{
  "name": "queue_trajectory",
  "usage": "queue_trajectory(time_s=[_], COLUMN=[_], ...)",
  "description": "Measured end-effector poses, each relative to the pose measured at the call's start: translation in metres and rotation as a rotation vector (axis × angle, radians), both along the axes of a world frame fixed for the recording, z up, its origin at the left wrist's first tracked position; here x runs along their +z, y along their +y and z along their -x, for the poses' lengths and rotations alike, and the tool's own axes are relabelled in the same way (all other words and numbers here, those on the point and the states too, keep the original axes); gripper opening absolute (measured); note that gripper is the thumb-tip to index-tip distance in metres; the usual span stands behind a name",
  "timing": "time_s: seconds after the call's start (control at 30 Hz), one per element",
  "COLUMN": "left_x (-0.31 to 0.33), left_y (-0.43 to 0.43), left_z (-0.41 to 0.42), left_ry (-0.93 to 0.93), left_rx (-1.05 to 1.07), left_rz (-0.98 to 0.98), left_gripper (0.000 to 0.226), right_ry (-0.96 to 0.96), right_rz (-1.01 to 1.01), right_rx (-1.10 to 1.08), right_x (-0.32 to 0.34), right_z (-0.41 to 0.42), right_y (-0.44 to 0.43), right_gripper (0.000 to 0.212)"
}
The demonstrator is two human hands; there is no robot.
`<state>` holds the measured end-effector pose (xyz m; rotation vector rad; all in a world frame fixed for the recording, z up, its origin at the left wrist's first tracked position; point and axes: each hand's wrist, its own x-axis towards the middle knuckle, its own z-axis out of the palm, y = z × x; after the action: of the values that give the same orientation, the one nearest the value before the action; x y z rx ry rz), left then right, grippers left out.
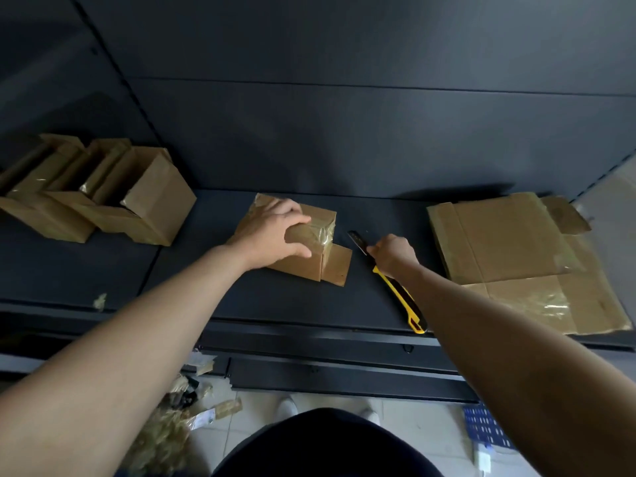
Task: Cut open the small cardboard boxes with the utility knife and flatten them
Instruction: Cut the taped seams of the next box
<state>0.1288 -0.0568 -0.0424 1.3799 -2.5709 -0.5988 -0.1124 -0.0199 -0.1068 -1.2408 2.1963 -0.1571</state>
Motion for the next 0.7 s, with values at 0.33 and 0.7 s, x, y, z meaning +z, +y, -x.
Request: queue_trajectory(time_s=[0.33,0.7], left_x=[0.009,0.016], left_y=[-0.004,-0.003], left_z=[0.006,0.018], left_ry=[-0.149,-0.193], left_rx=[-0.069,-0.023], left_rz=[-0.039,-0.143], left_gripper=[0.044,0.049], right_ry=[-0.34,-0.187], right_rz=[0.267,0.083], right_rx=[0.307,0.621], right_x=[0.07,0.085], right_z=[-0.035,-0.045], right_y=[-0.038,-0.043], right_gripper=[0.028,0.036])
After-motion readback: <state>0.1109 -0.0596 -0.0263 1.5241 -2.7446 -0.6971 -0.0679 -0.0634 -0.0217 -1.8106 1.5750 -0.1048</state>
